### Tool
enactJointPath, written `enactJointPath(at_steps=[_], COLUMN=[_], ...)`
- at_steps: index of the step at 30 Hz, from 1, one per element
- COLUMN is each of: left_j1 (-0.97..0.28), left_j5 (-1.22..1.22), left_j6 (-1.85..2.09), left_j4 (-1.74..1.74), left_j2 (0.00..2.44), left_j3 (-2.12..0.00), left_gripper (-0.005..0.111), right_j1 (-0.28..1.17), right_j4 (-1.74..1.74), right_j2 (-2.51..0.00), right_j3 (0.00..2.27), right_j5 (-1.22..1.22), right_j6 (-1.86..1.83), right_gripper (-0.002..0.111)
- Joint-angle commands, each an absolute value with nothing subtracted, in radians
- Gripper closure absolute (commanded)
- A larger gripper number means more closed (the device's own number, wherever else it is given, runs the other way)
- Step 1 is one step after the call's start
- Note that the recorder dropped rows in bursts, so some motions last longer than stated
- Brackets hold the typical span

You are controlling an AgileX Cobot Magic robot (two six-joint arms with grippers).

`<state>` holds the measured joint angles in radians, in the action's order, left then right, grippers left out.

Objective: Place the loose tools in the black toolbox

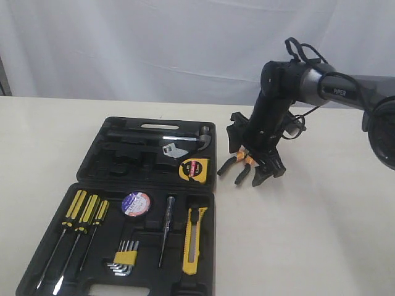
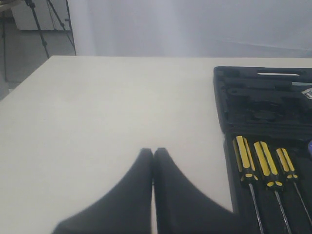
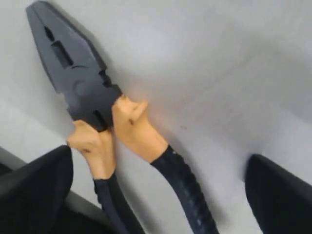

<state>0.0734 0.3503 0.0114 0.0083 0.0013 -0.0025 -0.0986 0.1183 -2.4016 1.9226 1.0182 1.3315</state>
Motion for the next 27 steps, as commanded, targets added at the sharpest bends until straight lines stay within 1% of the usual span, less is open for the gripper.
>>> enactJointPath(at_steps=[1,10,18,20,26,27], left_j1=[0.069,0.069,0.069,0.069,0.069,0.069], left_j5=[0.342,0.342,0.342,0.342,0.342,0.342], left_j6=[0.007,0.007,0.007,0.007,0.007,0.007], left_j4=[0.000,0.000,0.000,0.000,0.000,0.000], left_j2=[0.000,0.000,0.000,0.000,0.000,0.000], left_j3=[0.000,0.000,0.000,0.000,0.000,0.000], left_gripper=[0.107,0.107,0.107,0.107,0.107,0.107], right_j1=[-0.114,-0.103,-0.103,-0.103,-0.103,-0.103], right_j4=[0.111,0.170,0.160,0.155,0.146,0.144], right_j2=[-2.426,-2.470,-2.485,-2.485,-2.485,-2.485], right_j3=[1.918,1.968,1.977,1.977,1.977,1.977], right_j5=[0.974,0.988,1.123,1.139,1.134,1.134], right_j6=[1.316,1.310,1.330,1.330,1.344,1.344], right_gripper=[0.019,0.019,0.019,0.027,0.071,0.075])
